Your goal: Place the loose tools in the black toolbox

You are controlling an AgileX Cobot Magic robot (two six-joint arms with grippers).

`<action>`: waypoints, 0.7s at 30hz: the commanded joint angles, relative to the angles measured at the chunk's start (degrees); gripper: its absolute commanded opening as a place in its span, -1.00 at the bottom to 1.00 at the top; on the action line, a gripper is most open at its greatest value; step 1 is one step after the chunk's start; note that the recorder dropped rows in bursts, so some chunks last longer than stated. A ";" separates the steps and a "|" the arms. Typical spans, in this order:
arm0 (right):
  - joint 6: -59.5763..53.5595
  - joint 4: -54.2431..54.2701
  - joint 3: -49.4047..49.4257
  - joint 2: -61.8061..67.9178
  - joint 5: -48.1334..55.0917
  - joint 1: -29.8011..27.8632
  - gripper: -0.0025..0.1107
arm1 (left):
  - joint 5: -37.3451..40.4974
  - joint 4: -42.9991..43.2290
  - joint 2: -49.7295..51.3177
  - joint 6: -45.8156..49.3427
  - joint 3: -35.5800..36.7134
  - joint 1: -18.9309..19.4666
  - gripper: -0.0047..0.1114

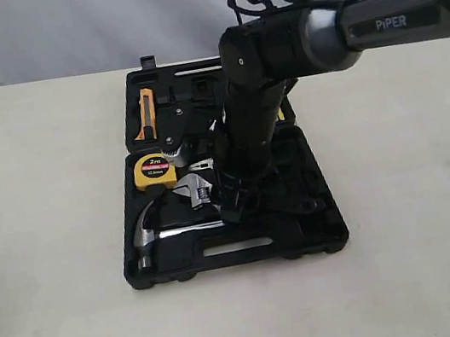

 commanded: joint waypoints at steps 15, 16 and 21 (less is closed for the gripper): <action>-1.86 -3.55 -3.66 -1.09 -1.91 0.04 -0.96 | -0.97 -0.78 -0.46 -0.59 0.53 0.19 -0.89; -1.98 -3.91 -4.14 -1.09 -1.91 0.04 -0.96 | -0.97 -0.78 -0.46 -0.59 0.53 0.19 -0.89; -3.05 -9.88 -4.62 0.10 -3.13 -0.08 -0.96 | -0.97 -0.78 -0.46 -0.59 0.53 0.19 -0.89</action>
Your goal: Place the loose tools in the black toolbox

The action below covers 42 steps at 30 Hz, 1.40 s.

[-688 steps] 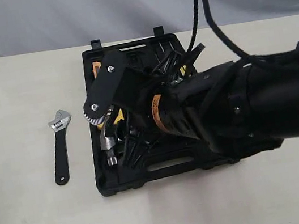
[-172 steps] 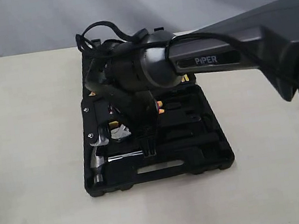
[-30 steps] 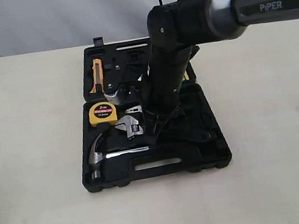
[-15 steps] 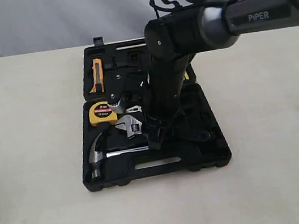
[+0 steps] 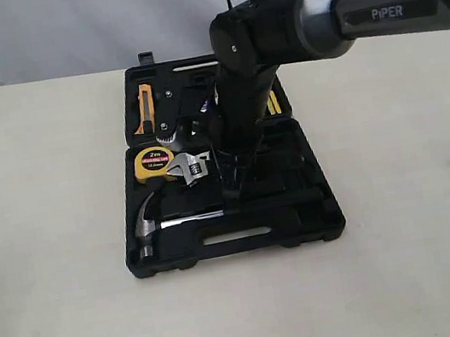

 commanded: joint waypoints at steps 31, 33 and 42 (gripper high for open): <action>-15.62 4.36 -0.45 2.23 3.19 0.30 -0.96 | -0.97 -0.78 -0.46 -0.59 0.53 0.19 -0.89; -12.86 2.61 -0.45 2.23 3.19 0.30 -0.96 | -0.97 -0.78 -0.46 -0.59 0.53 0.19 -0.89; -7.65 1.02 -0.45 2.23 3.34 0.51 -0.50 | -0.97 -0.78 -0.46 -0.59 0.53 0.19 -0.89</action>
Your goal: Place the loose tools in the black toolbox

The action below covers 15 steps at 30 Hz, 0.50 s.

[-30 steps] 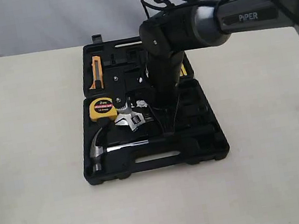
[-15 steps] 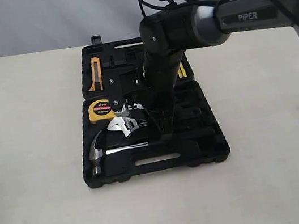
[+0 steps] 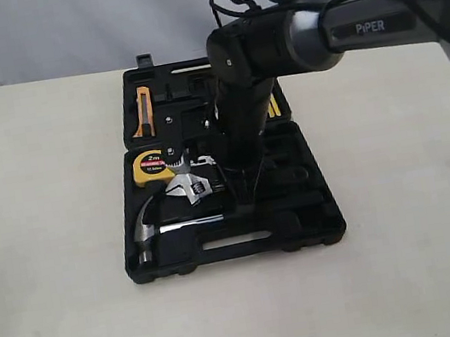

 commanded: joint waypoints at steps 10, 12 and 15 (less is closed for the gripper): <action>0.38 4.27 -0.12 -5.03 -4.37 2.76 0.01 | -0.97 -0.78 -0.46 -0.59 0.53 0.19 -0.89; 1.28 4.34 -0.12 -6.39 -6.29 2.61 -0.16 | -0.97 -0.78 -0.46 -0.59 0.53 0.19 -0.89; 1.31 4.19 -0.12 -7.45 -7.02 1.67 -0.62 | -0.97 -0.78 -0.46 -0.59 0.53 0.19 -0.89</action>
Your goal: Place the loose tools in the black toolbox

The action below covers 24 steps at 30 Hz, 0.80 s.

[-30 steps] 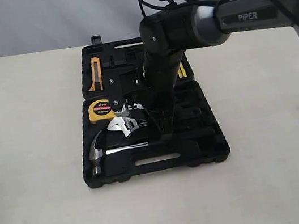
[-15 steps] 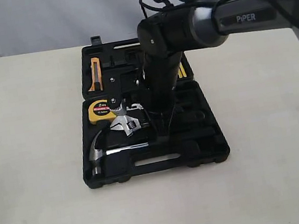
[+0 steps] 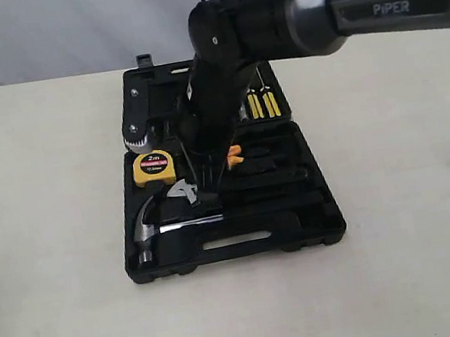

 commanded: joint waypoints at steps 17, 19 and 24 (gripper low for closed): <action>5.36 0.05 -0.12 4.65 8.03 -3.88 -0.96 | -0.97 -0.78 -0.46 -0.59 0.53 0.19 -0.89; 5.36 0.05 -0.12 6.09 7.48 -3.88 -0.96 | -0.97 -0.78 -0.46 -0.59 0.53 0.19 -0.89; 5.48 -1.79 -0.12 8.20 6.05 -3.88 -0.96 | -0.97 -0.78 -0.46 -0.59 0.53 0.19 -0.89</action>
